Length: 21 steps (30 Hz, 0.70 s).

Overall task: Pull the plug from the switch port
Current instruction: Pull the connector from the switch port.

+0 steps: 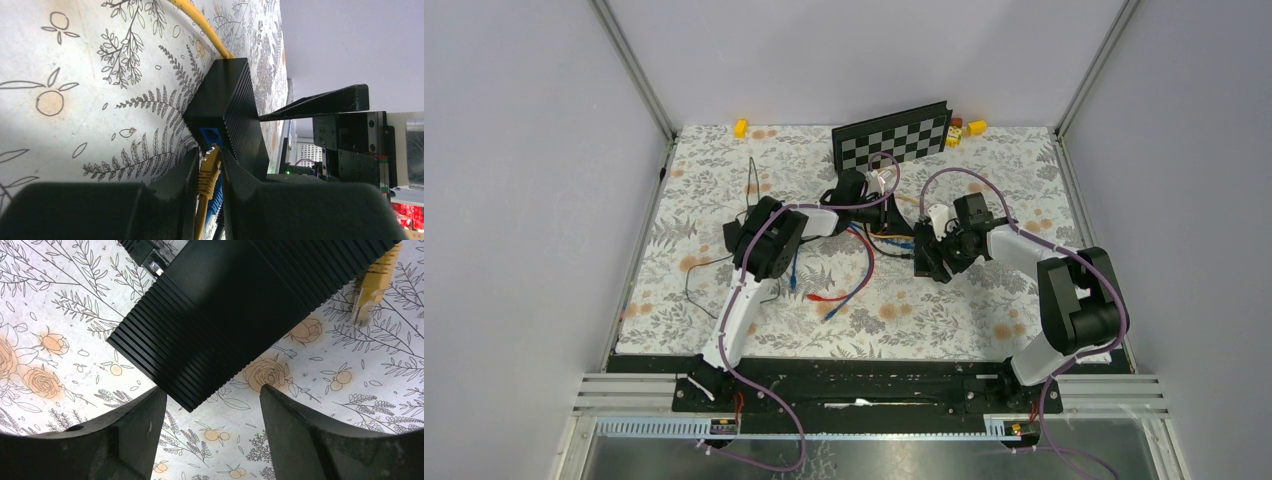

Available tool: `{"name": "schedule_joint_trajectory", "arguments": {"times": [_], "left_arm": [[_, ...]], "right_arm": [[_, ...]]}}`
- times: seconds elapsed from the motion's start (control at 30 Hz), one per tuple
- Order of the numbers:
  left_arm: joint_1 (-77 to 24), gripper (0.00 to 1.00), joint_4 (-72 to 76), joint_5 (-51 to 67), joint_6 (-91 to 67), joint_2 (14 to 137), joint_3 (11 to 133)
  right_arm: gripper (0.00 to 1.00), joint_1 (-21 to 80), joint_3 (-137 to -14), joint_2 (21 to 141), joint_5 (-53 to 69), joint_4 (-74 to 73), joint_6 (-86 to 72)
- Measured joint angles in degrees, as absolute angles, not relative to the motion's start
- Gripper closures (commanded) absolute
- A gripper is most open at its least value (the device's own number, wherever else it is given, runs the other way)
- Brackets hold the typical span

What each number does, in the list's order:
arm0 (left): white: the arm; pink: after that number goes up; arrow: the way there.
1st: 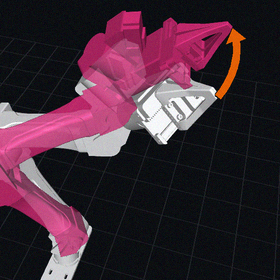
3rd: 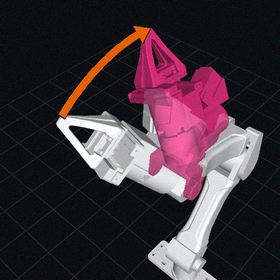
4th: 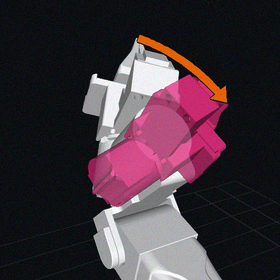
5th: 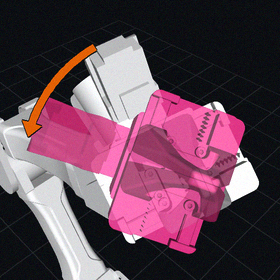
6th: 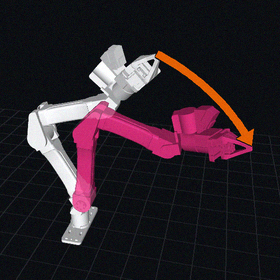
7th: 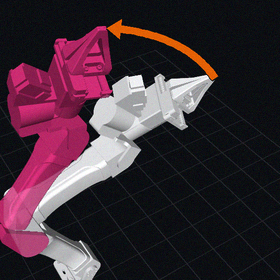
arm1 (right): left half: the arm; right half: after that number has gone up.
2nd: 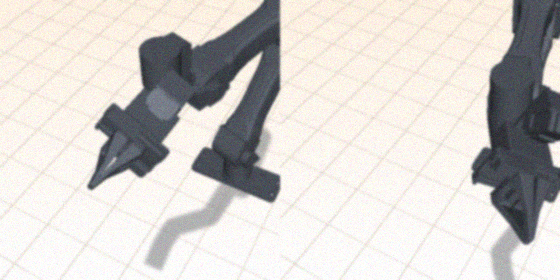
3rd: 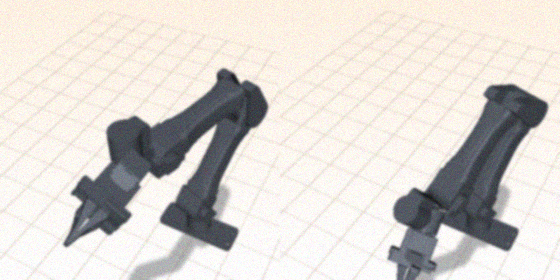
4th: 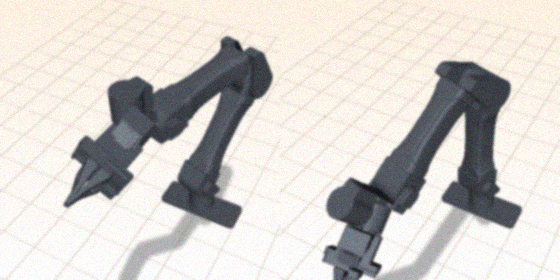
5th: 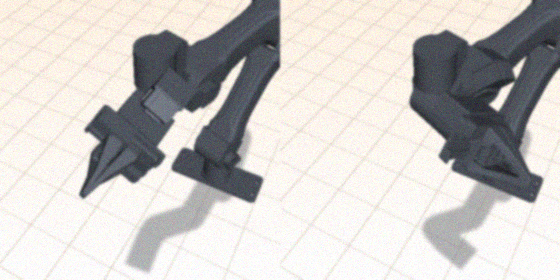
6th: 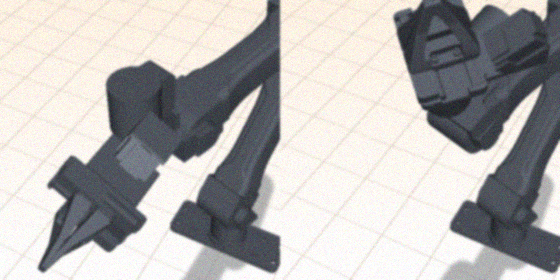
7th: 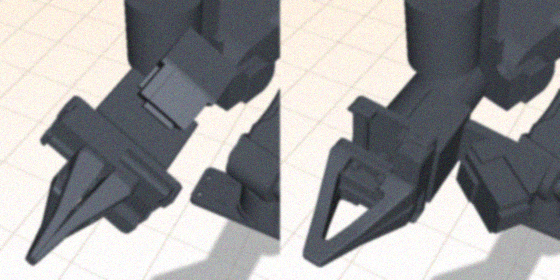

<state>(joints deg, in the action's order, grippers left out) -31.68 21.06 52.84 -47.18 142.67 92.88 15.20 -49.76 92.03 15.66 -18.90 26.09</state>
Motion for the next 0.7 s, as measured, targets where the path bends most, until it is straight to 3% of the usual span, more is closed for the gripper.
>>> {"name": "schedule_joint_trajectory", "arguments": {"times": [0.7], "left_arm": [[-31.7,0.92,22.5,53.5,-48.4,143.1,92.9]], "right_arm": [[0.01,12.7,-56.6,92.1,21.1,-24.2,19.6]]}}
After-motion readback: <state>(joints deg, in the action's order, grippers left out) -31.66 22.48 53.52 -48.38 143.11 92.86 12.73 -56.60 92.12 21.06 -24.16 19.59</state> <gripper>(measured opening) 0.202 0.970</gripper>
